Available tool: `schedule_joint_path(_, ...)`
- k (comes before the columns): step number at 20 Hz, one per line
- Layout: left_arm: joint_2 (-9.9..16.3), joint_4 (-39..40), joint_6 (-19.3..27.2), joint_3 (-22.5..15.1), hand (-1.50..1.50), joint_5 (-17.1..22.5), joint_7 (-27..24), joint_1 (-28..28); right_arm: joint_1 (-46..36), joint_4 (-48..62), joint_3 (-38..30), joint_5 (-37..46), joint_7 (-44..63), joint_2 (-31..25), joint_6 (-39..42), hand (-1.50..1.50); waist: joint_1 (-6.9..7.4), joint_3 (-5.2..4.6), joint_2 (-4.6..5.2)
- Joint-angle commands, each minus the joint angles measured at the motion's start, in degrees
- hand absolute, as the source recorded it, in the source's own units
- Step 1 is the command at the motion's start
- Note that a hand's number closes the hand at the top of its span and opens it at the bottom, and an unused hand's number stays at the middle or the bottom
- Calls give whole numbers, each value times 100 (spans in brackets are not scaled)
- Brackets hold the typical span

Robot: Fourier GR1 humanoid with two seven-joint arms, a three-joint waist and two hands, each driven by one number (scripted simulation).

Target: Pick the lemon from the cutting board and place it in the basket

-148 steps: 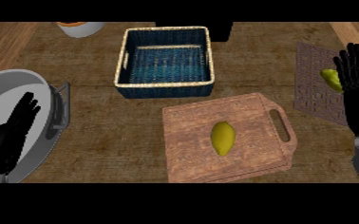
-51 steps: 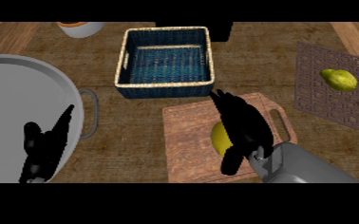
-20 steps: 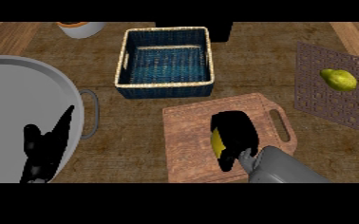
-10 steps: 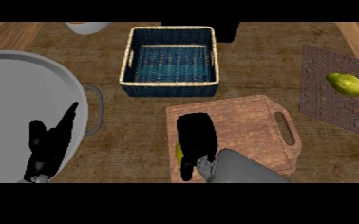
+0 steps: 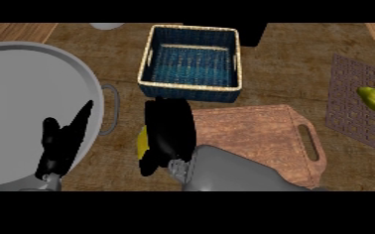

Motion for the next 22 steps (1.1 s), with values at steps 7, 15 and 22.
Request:
schedule_joint_path(7, -156, 401, -115, -214, 0, -2, 237, 286, -1517, -505, -1051, 663, 1140, 130, -2142, 150, -13, -85, -79)
schedule_joint_path(15, -181, 368, -83, -117, 0, 21, 330, 192, -2969, 348, -1965, 980, 1905, 130, -2005, 150, -163, -100, -70)
schedule_joint_path(22, -218, 340, -61, -68, 0, 37, 427, 241, -4215, 1393, -2737, 913, 2135, 130, -1758, 150, -181, -106, -19)
